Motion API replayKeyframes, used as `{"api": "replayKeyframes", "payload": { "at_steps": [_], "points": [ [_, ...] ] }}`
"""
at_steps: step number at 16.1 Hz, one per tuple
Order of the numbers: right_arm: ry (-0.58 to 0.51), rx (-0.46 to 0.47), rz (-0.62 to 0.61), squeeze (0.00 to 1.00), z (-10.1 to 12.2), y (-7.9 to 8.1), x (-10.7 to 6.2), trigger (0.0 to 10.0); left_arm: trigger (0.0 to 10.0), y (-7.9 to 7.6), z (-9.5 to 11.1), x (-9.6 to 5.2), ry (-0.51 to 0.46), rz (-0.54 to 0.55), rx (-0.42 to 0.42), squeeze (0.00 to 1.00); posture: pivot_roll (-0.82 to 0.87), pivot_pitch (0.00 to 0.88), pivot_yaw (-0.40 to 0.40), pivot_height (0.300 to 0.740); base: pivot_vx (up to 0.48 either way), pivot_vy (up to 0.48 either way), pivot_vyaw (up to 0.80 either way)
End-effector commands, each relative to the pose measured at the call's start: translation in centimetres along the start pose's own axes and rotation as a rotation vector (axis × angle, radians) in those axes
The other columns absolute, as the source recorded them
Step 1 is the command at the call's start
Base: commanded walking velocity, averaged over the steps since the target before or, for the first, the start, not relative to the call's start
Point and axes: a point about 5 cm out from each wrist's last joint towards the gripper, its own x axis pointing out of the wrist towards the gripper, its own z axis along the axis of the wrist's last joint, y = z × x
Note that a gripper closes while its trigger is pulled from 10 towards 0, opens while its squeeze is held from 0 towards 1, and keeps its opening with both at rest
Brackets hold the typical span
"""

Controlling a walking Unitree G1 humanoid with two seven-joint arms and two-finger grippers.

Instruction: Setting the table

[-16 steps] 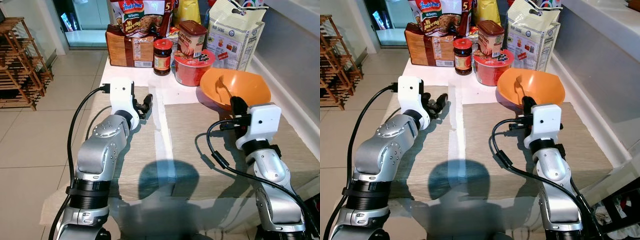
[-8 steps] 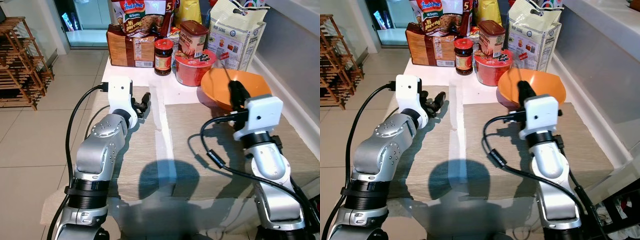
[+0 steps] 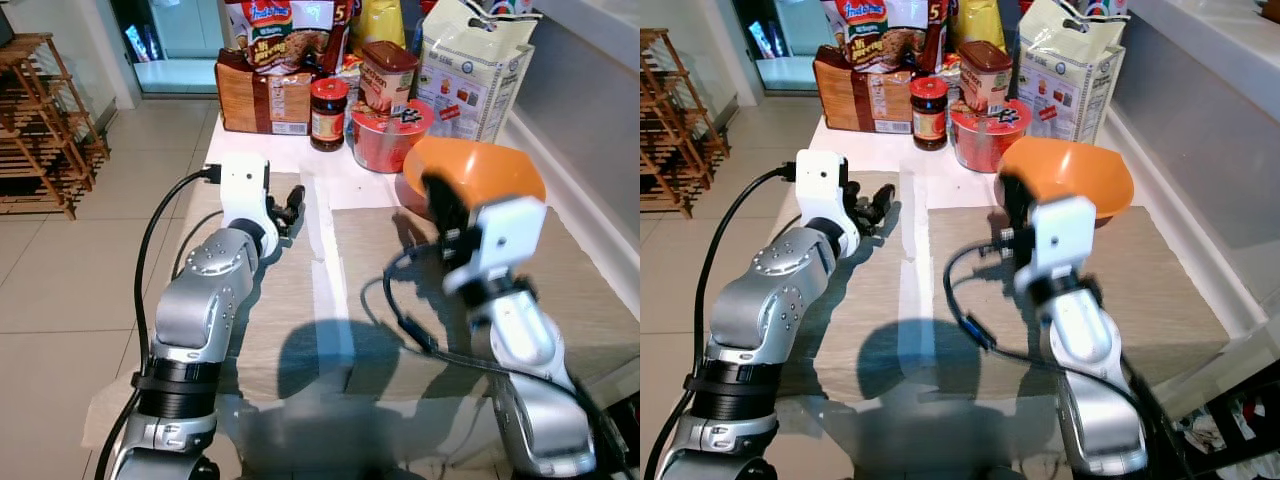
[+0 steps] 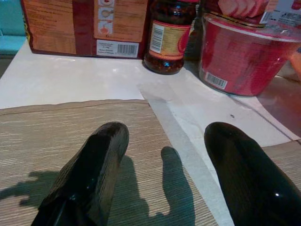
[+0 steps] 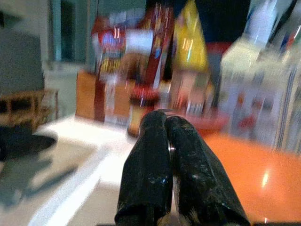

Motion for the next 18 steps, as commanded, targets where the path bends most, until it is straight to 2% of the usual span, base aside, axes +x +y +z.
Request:
{"api": "replayKeyframes", "payload": {
  "at_steps": [1, 4, 8, 9, 10, 11, 16, 17, 18],
  "points": [
    [0.014, 0.025, 0.010, 0.00, -0.1, -0.1, 0.0, 0.0, 10.0, 0.1, 0.2, -0.2, -0.013, 0.015, 0.009, 0.00, -0.10, 0.000, -0.007, 0.740, 0.000, 0.000, 0.00],
    [0.077, 0.036, 0.001, 0.00, -1.4, -0.6, -0.7, 0.0, 10.0, 0.3, 0.2, -0.3, -0.016, 0.025, 0.005, 0.00, -0.10, 0.000, -0.010, 0.740, 0.000, 0.000, 0.00],
    [0.127, 0.067, 0.033, 0.00, -2.2, -0.3, -1.0, 0.0, 10.0, 0.3, 0.3, -0.3, -0.020, 0.027, 0.004, 0.00, -0.10, 0.000, -0.010, 0.740, 0.000, 0.000, 0.00],
    [0.160, 0.084, 0.061, 0.00, -2.7, 0.0, -1.3, 4.5, 10.0, 0.3, 0.3, -0.3, -0.020, 0.027, 0.004, 0.00, -0.10, 0.000, -0.010, 0.740, 0.000, 0.000, 0.00],
    [0.176, 0.087, 0.070, 0.00, -2.9, 0.0, -1.4, 9.6, 10.0, 0.3, 0.3, -0.3, -0.020, 0.027, 0.005, 0.00, -0.10, 0.000, -0.010, 0.740, 0.000, 0.000, 0.00],
    [0.198, 0.092, 0.077, 0.00, -3.3, 0.0, -1.7, 10.0, 10.0, 0.2, 0.4, -0.3, -0.020, 0.027, 0.005, 0.00, -0.10, 0.000, -0.010, 0.740, 0.000, 0.000, 0.00],
    [0.246, 0.110, 0.118, 0.00, -4.0, 0.2, -2.0, 10.0, 10.0, 0.3, 0.5, -0.3, -0.021, 0.027, 0.004, 0.00, -0.09, 0.004, -0.009, 0.740, 0.000, 0.000, 0.00],
    [0.255, 0.114, 0.130, 0.69, -4.2, 0.2, -2.2, 10.0, 10.0, 0.3, 0.5, -0.3, -0.020, 0.027, 0.004, 0.00, -0.09, 0.004, -0.009, 0.740, 0.000, 0.000, 0.00],
    [0.263, 0.114, 0.131, 1.00, -4.4, 0.2, -2.3, 10.0, 10.0, 0.3, 0.4, -0.3, -0.019, 0.028, 0.004, 0.00, -0.09, 0.004, -0.009, 0.740, 0.000, 0.000, 0.00]
  ]
}}
